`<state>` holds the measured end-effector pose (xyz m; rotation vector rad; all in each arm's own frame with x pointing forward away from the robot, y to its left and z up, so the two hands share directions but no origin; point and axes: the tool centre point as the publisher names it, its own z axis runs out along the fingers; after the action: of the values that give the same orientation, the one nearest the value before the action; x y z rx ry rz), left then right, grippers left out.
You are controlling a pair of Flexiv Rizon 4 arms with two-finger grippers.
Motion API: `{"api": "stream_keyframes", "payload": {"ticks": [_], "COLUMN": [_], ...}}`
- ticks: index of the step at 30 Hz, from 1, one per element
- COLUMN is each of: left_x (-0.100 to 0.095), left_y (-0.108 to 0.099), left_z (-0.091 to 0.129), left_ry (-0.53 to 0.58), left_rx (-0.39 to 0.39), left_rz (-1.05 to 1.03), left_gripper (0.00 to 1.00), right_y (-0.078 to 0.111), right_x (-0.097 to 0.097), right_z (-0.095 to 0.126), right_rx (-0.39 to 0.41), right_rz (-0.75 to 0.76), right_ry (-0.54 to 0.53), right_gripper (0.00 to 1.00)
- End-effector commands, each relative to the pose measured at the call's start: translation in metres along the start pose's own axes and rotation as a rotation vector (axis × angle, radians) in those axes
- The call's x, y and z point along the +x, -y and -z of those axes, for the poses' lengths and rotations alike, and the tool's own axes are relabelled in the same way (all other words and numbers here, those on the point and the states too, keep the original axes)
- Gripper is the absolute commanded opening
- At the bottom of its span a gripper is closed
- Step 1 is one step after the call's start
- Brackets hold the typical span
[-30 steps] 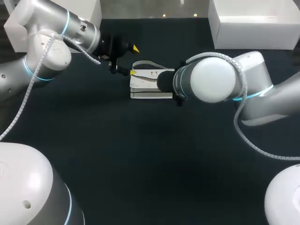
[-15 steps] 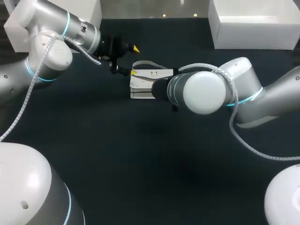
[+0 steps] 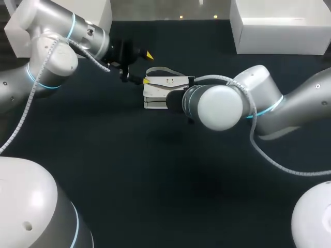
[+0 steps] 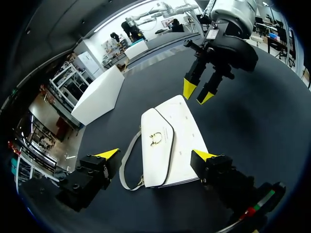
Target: Pick up the bag, open it, inspect its contents, close it, and place it on the opposite side
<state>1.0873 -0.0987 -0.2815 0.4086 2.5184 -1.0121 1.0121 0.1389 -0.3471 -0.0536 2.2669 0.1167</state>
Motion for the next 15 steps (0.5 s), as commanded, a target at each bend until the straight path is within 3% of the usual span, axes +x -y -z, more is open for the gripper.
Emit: {"api": "stream_keyframes", "payload": {"ticks": [1, 15], "left_x": [0.001, 0.001], "left_y": [0.0, 0.001], "left_z": [-0.002, -0.005], "left_ry": [-0.001, -0.003], "left_rx": [0.006, 0.009], "left_rz": [-0.002, 0.007], "left_gripper": [1.0, 1.0], "right_y": [0.002, 0.007], "right_x": [0.0, -0.005], "right_z": [-0.012, -0.029], "right_rx": [-0.005, -0.005], "right_rz": [-0.003, -0.002], "right_ry": [0.01, 0.008], "right_gripper": [0.4, 0.26]}}
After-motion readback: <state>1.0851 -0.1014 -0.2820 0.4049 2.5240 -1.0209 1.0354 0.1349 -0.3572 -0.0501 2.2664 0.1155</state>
